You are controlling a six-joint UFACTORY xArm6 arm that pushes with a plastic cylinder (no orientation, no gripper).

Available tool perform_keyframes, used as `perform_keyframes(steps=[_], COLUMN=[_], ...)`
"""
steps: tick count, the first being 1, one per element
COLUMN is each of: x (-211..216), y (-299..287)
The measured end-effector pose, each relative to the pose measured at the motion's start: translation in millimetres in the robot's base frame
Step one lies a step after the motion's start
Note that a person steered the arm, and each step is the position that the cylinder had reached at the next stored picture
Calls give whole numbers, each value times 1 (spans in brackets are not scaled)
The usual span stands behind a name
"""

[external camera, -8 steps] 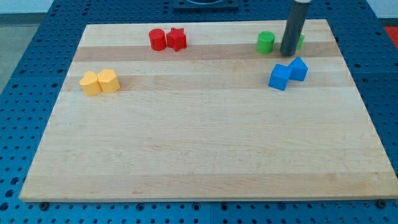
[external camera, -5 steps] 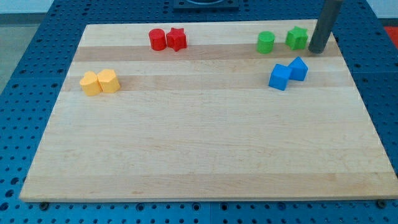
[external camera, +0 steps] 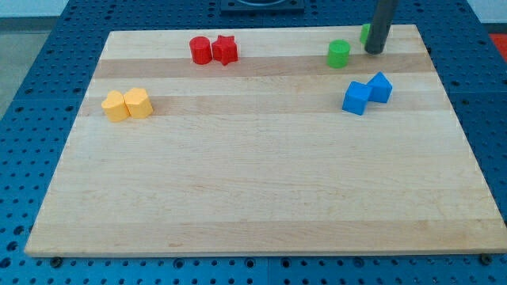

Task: Push the green star towards top right

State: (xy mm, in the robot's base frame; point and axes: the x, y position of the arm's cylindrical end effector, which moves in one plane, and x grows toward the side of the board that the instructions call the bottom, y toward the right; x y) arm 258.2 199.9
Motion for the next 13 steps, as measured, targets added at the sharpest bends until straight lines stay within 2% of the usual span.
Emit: perform_keyframes(steps=[1, 2, 3, 5, 6, 9, 13], x=[23, 70, 86, 78, 60, 25, 0], y=[3, 2, -23, -86, -110, -67, -57])
